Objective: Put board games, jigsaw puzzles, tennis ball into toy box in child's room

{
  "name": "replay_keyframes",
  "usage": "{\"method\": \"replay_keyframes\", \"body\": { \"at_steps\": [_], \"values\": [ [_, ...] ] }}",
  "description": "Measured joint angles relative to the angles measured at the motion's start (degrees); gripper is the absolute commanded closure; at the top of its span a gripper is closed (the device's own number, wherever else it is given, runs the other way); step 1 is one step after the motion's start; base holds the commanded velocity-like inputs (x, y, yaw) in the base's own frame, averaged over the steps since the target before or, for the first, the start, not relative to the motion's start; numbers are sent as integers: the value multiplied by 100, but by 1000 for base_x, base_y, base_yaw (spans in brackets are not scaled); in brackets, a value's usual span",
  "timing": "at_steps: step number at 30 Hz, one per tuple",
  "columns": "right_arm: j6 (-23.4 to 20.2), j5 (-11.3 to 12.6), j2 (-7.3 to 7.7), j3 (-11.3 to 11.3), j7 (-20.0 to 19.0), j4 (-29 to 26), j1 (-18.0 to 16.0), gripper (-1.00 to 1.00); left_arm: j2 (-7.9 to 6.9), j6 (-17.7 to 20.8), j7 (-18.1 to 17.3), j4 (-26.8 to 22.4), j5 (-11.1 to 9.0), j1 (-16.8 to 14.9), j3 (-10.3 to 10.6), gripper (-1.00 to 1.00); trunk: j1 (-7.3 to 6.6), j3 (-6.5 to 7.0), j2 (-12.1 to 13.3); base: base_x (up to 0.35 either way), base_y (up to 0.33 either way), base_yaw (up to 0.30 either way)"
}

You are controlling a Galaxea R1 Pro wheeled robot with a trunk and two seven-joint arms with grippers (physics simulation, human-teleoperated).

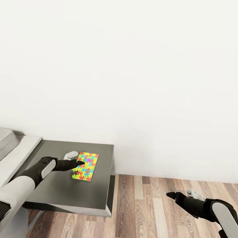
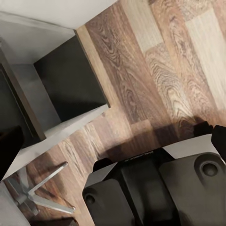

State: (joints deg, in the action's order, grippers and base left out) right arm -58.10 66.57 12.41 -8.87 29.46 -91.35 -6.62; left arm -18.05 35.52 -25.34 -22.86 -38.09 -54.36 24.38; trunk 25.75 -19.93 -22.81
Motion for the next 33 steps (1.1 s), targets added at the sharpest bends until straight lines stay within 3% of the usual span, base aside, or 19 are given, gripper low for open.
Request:
{"method": "replay_keyframes", "body": {
  "at_steps": [20, 33],
  "values": [
    [-10, 7, -3, -34, 9, 0, 1, -100, -1, -2, 0, -1, -2, 1, 0, -100, 0, 53, 0, 0, 0, -39],
    [-9, 8, 0, -34, 8, 0, 0, -100, 0, 0, 0, -2, 0, 0, 8, -100, 0, 152, 0, 0, 0, -136]
  ]
}}
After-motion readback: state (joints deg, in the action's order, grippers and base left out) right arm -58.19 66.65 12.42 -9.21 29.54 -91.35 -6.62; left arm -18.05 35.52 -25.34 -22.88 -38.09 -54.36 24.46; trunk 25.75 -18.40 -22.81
